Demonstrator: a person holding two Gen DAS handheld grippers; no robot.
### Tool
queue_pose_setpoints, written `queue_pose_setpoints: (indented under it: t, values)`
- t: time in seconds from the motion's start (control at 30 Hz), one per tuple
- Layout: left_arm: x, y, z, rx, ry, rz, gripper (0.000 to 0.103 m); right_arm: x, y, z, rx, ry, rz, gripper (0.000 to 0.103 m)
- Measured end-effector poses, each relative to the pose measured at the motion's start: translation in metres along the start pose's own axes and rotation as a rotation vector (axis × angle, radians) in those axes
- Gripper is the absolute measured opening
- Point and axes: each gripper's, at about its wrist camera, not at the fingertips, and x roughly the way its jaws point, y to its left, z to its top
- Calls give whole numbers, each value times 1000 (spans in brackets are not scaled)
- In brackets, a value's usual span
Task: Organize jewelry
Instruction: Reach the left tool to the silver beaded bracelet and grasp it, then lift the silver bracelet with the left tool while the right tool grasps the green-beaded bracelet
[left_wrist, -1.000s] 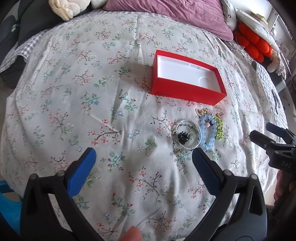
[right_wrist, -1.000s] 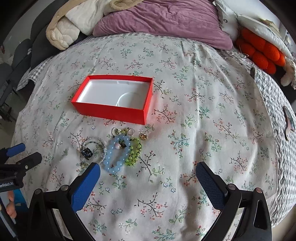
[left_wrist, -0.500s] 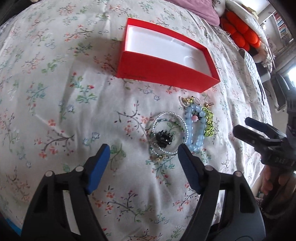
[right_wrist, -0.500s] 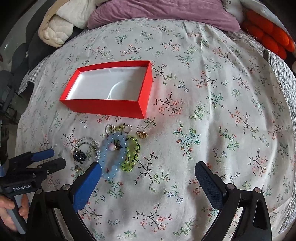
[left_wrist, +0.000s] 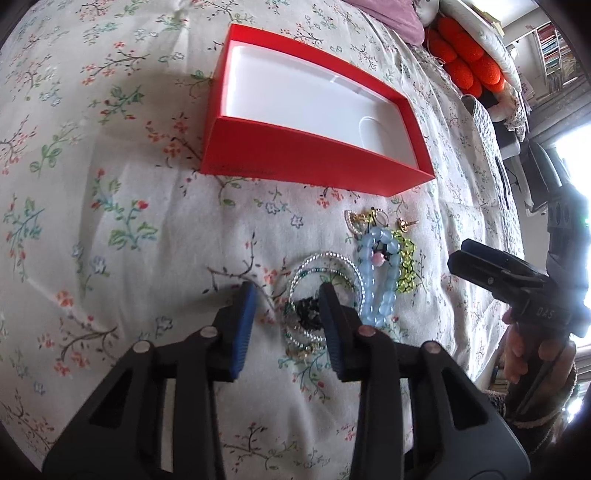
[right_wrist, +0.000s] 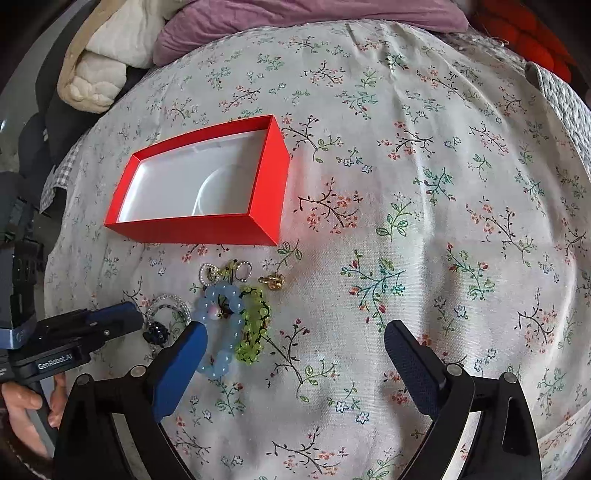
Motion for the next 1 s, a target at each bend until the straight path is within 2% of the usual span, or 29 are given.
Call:
queue_pose_setpoints:
  t: [0.17, 0.33, 0.4, 0.63, 0.87, 0.9, 0.93, 1.0]
  values:
    - [15, -14, 8, 33, 11, 15, 26, 6, -9, 3, 43, 12, 32, 93]
    - [22, -25, 12, 62, 1, 69, 7, 9, -21, 3, 70, 16, 24, 93]
    - [20, -27, 13, 66, -9, 73, 5, 9, -26, 1, 76, 19, 21, 93]
    - [-3, -29, 16, 56, -85, 60, 5, 2, -28, -3, 64, 10, 30, 93]
    - [-36, -11, 15, -9, -173, 72, 5, 4, -5, -7, 33, 27, 107, 93]
    - [-41, -6, 13, -20, -184, 72, 5, 4, -1, -8, 30, 31, 118, 91]
    - [-44, -3, 13, -28, -189, 73, 5, 5, 3, -9, 27, 39, 139, 84]
    - [-53, 6, 9, -41, -203, 84, 5, 8, 12, -11, 26, 65, 193, 82]
